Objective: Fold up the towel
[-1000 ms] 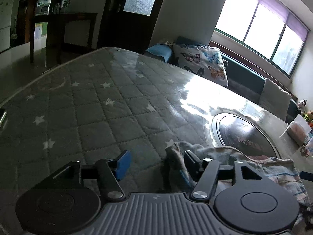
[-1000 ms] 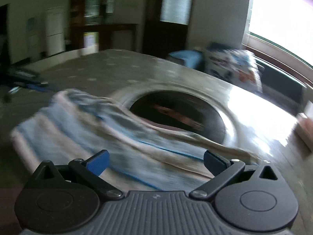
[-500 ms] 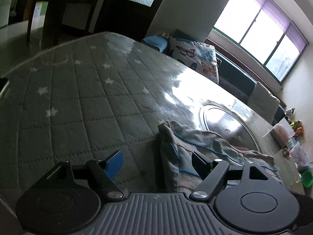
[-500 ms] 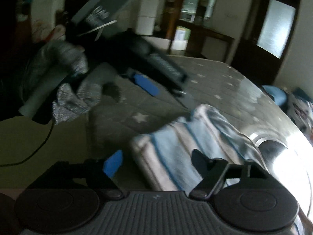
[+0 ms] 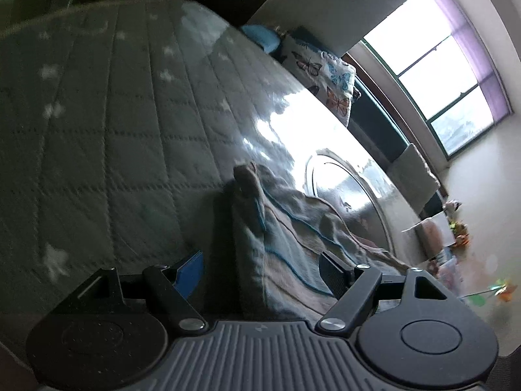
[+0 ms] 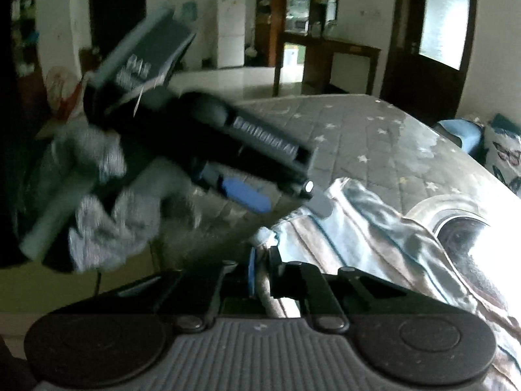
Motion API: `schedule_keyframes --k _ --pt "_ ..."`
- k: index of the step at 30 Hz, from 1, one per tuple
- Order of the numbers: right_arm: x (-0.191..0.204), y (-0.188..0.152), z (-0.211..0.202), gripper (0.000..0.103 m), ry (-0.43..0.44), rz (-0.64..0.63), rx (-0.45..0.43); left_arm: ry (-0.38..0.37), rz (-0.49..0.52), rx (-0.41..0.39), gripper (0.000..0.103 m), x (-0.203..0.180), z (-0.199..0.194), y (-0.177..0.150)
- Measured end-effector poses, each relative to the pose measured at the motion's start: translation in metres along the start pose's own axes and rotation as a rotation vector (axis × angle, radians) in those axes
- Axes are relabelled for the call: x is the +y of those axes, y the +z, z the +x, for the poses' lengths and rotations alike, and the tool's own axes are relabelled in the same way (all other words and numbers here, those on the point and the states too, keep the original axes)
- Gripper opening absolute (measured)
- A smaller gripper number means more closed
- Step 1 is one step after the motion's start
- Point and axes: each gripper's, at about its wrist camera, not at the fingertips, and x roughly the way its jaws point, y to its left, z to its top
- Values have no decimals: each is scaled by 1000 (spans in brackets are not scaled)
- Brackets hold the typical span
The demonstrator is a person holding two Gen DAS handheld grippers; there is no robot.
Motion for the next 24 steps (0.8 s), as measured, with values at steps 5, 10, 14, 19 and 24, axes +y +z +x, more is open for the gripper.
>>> schedule_keyframes --k 5,10,14,19,24 --pt "-9 4 -12 5 17 44 -33 -58 -93 42 67 3 9 0" --pt "-10 1 -18 5 41 53 -47 -115 -170 74 23 9 22 -1" --pt "-23 -4 -28 11 64 117 -63 -111 -161 67 14 12 23 0" --pt "-59 -16 -41 12 -61 185 -74 -112 -142 60 14 11 21 1" --pt "-117 -37 -28 12 -264 312 -16 -112 -125 52 14 6 19 -1"
